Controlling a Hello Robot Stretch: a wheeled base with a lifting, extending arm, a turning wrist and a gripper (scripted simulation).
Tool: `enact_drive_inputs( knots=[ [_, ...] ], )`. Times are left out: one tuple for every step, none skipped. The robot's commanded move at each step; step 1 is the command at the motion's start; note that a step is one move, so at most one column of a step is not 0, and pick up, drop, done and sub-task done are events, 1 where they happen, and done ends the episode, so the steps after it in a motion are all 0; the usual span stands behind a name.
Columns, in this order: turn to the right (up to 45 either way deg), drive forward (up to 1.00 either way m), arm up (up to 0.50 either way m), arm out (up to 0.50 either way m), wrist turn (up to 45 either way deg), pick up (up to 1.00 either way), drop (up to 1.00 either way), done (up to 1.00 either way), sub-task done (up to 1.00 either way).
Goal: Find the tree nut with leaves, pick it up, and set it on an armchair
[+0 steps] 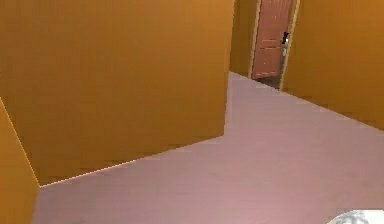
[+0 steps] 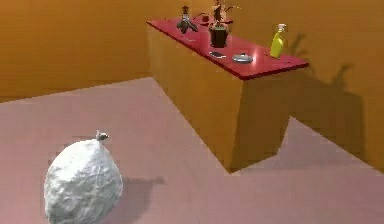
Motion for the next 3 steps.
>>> enact_drive_inputs(
  knots=[
    [0.0,0.70,0.00,0.00,0.0,0.00,0.00,0.00,0.00],
    [18.0,0.00,0.00,0.00,0.0,0.00,0.00,0.00,0.00],
    [0.0,0.50,0.00,0.00,0.0,0.00,0.00,0.00,0.00]
  ],
)
